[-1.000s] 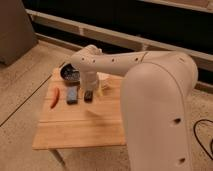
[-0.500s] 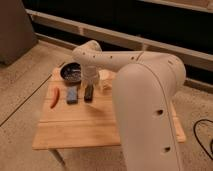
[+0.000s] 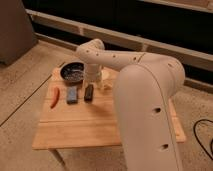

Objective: Place the eraser on the white sponge

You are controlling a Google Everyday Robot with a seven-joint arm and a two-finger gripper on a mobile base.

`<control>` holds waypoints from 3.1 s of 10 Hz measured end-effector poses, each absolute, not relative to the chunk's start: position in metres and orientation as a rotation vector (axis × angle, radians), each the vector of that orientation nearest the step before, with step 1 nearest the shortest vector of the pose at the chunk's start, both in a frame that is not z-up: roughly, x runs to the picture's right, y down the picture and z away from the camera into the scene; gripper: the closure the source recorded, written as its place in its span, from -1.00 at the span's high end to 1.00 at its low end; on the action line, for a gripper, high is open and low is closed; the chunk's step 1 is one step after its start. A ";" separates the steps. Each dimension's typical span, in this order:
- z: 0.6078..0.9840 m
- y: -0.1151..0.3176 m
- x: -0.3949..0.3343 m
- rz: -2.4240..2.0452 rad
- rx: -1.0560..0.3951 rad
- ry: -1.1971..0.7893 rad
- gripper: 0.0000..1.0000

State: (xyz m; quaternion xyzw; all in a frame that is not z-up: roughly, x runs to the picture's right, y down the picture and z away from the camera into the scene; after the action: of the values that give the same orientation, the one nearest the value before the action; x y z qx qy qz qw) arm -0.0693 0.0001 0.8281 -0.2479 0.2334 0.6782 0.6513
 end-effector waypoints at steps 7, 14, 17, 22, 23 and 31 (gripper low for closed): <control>0.848 -0.036 -0.083 1.528 -0.534 0.443 0.30; 0.883 -0.016 -0.096 1.511 -0.619 0.487 0.30; 0.900 -0.014 -0.092 1.484 -0.607 0.534 0.30; 0.923 0.000 -0.103 1.445 -0.643 0.585 0.19; 0.926 0.002 -0.108 1.440 -0.656 0.577 -0.02; 0.909 -0.040 -0.097 1.512 -0.579 0.463 -1.00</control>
State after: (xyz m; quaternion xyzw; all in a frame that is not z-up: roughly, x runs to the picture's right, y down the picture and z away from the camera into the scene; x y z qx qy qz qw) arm -0.0968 -0.0395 0.9086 -0.2564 0.2052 0.6699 0.6659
